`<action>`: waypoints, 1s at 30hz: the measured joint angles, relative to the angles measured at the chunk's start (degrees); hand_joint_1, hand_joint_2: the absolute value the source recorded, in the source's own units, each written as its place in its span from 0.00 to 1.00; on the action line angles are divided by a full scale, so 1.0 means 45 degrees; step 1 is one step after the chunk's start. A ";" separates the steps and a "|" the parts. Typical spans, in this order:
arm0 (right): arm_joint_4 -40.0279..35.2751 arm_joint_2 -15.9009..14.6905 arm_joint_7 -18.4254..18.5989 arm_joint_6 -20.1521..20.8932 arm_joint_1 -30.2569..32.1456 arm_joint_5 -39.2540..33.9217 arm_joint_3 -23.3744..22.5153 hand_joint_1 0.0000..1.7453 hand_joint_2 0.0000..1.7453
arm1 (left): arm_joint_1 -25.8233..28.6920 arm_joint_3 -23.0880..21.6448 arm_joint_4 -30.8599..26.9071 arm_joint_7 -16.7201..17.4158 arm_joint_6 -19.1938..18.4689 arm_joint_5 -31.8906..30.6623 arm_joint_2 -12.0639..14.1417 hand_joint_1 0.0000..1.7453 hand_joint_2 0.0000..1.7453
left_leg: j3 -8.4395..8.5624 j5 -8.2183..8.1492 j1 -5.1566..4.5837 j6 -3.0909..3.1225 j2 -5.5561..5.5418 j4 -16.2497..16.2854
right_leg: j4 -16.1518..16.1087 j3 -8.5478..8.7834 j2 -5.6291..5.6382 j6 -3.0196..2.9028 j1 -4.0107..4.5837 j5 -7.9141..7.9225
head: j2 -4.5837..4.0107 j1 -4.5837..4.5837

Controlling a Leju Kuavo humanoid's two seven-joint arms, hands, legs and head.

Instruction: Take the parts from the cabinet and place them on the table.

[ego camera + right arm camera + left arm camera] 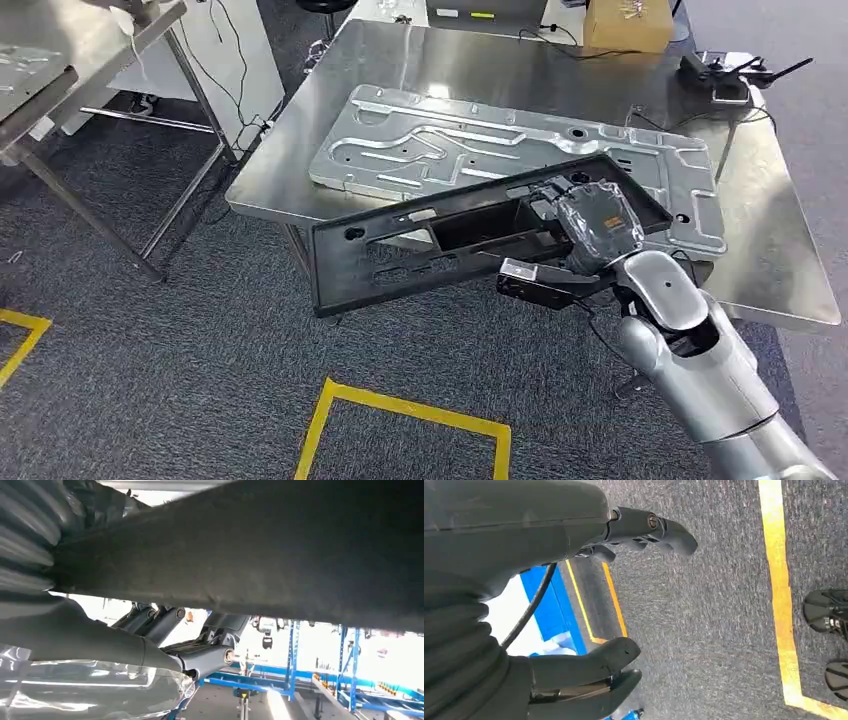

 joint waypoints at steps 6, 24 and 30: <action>0.0034 0.0000 0.0000 0.0000 -0.0026 -0.0068 0.0053 1.00 1.00 | 0.0005 0.0000 -0.0005 0.0000 -0.0005 0.0015 0.0000 0.00 1.00 | 0.0000 0.0000 -0.0028 0.0002 -0.0001 0.0001 | -0.0030 0.0025 -0.0001 0.0005 -0.0010 0.0003 | 0.0000 0.0000; 0.0364 -0.0015 0.0073 0.0044 -0.0119 -0.0083 0.0063 1.00 1.00 | 0.0015 0.0000 -0.0005 -0.0019 -0.0005 0.0083 -0.0010 0.00 1.00 | 0.0403 -0.0112 -0.0023 0.0358 0.0094 -0.0199 | 0.1870 -0.1061 -0.0097 0.0174 -0.0055 -0.0247 | 0.0000 0.0005; 0.0491 -0.0024 0.0326 0.0005 -0.0179 0.0194 0.0053 1.00 1.00 | 0.0041 0.0000 -0.0005 -0.0019 -0.0024 0.0190 -0.0019 0.00 1.00 | 0.0419 -0.0377 -0.0016 0.0029 0.0018 -0.0112 | -0.0059 -0.0132 -0.0028 -0.0086 0.0055 0.0146 | 0.0000 0.0005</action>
